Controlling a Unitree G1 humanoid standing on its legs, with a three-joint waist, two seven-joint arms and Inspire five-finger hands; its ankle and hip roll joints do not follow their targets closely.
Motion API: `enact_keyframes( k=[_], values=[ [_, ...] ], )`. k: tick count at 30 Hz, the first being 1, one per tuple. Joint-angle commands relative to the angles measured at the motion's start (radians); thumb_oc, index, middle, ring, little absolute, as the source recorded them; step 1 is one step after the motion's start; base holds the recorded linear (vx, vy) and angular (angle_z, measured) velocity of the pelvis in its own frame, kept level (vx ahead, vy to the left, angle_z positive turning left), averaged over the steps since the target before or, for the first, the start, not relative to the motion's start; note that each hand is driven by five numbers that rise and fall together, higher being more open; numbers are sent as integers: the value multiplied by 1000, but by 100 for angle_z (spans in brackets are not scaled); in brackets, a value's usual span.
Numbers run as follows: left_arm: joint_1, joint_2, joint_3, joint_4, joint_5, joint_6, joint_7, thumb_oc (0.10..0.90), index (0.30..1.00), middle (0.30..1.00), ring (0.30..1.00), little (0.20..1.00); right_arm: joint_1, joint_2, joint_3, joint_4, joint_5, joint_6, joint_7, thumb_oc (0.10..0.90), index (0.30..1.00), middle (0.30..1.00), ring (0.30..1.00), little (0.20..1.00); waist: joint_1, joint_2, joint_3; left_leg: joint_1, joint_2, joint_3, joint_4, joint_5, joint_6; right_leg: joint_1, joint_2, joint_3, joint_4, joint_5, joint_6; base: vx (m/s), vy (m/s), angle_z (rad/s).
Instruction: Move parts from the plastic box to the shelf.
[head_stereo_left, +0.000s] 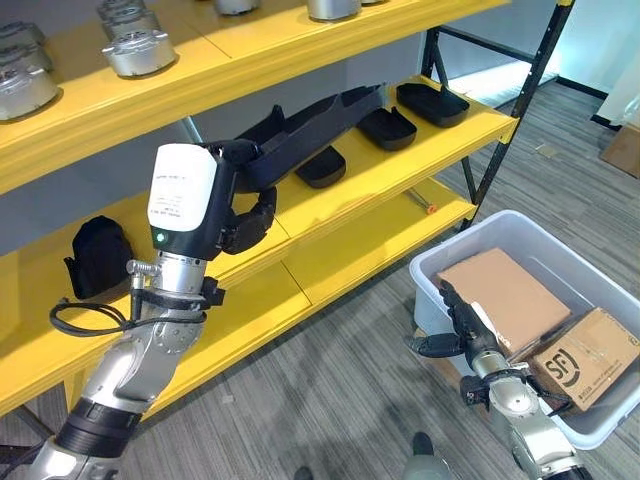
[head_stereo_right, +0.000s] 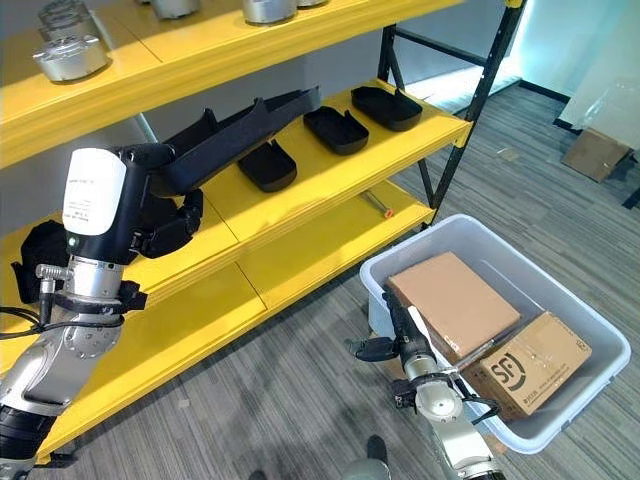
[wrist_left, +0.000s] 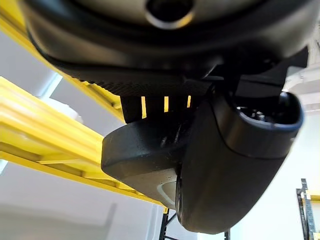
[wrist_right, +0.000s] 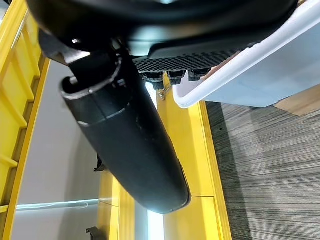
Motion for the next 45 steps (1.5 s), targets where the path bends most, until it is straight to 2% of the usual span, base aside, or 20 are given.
enact_keyframes(
  k=[1,6,9,16,18,27,32,33,35,36,38,39,40,42,43,44,45],
  values=[
    [-66,46,165,-60,2,-36,129,400,300,300,300,300,-94,-32,17,-84,-28,-68,-14,900,1000,1000,1000,1000,18,0,-86,-1,85,92,-7,24,-3,11,5,-38,98,-117,4,-6,41,11],
    [-6,39,212,-36,13,-48,140,400,300,300,300,300,-95,-31,30,-84,-16,-48,-6,900,1000,1000,1000,1000,51,-15,-91,-16,88,87,-2,28,-4,29,4,-60,78,-110,10,0,59,6],
    [32,18,227,-28,6,-78,124,400,300,300,300,300,-97,-32,28,-84,-11,-39,3,900,1000,1000,1000,1000,73,-30,-91,-28,82,77,5,27,0,36,5,-73,71,-106,11,-16,95,13],
    [96,-19,254,-46,24,-94,124,400,300,300,300,300,-90,-37,13,-80,-34,-48,36,900,1000,1000,1000,1000,95,-47,-93,-27,72,80,2,25,3,46,-5,-92,44,-84,22,-6,85,5],
    [125,-22,281,-25,46,-91,160,400,300,300,300,300,-89,-43,22,-85,-65,-43,63,900,1000,1000,1000,1000,110,-55,-95,-27,59,89,-4,23,9,52,-13,-106,27,-70,32,-18,149,-1],
    [168,-23,320,-15,55,-97,164,400,300,300,300,300,-92,-44,17,-94,-50,-67,62,900,1000,1000,1000,1000,148,-73,-91,-39,25,83,9,6,29,59,-42,-132,-4,-34,57,-20,126,4],
    [185,-8,337,-14,56,-118,156,400,300,300,300,300,-98,-26,16,-95,-53,-101,69,900,1000,1000,1000,1000,169,-77,-94,-38,-9,98,12,-12,50,55,-81,-151,-43,40,75,-32,238,6],
    [177,9,333,-7,44,-111,159,400,300,300,300,300,-101,-15,22,-87,-66,-111,74,900,1000,1000,1000,1000,176,-74,-94,-32,-24,114,0,-12,58,43,-101,-179,-53,87,84,-62,257,2],
    [176,22,334,-12,38,-106,171,400,300,300,300,300,-106,-3,28,-79,-65,-119,80,900,1000,1000,1000,1000,182,-72,-88,-22,-36,128,-7,-19,65,14,-118,-209,-21,131,93,-52,196,-3],
    [177,26,337,-14,37,-108,173,400,300,300,300,300,-107,4,29,-70,-66,-127,81,900,1000,1000,1000,1000,185,-71,-85,-14,-43,129,-14,-27,72,2,-112,-202,12,123,93,-25,169,-13],
    [162,14,328,-16,57,-120,170,400,300,300,300,300,-104,2,21,-66,-57,-138,78,900,1000,1000,1000,1000,170,-68,-86,-24,-64,100,-18,-33,96,-10,-48,-148,58,49,77,8,133,-19],
    [158,12,326,-16,60,-120,170,400,300,300,300,300,-103,0,20,-68,-55,-138,76,900,1000,1000,1000,1000,167,-68,-86,-26,-66,95,-18,-34,99,-13,-34,-140,68,34,72,28,113,3],
    [146,4,318,-21,67,-113,169,400,300,300,300,300,-97,-7,13,-81,-55,-140,76,900,1000,1000,1000,1000,156,-68,-86,-34,-80,78,-16,-35,112,-23,25,-113,104,-22,52,22,126,27],
    [138,-2,318,-18,58,-103,182,400,300,300,300,300,-92,-18,2,-94,-65,-144,90,900,1000,1000,1000,1000,153,-69,-91,-46,-98,71,-19,-29,124,-38,84,-110,152,-69,22,17,136,32],
    [139,-11,319,-14,58,-113,192,400,300,300,300,300,-87,-29,-5,-100,-54,-139,95,900,1000,1000,1000,1000,149,-72,-91,-49,-114,51,-19,-35,128,-35,130,-88,163,-104,-3,26,72,13],
    [140,-15,319,-13,58,-119,194,400,300,300,300,300,-85,-33,-9,-101,-50,-139,94,900,1000,1000,1000,1000,147,-73,-94,-55,-119,40,-22,-29,129,-37,152,-73,157,-109,-17,104,57,20],
    [140,-28,310,-8,56,-132,196,400,300,300,300,300,-74,-41,-20,-99,-42,-137,91,900,1000,1000,1000,1000,131,-77,-96,-56,-138,0,-25,-29,132,-28,208,-10,132,-129,-48,131,21,19]
  ],
)
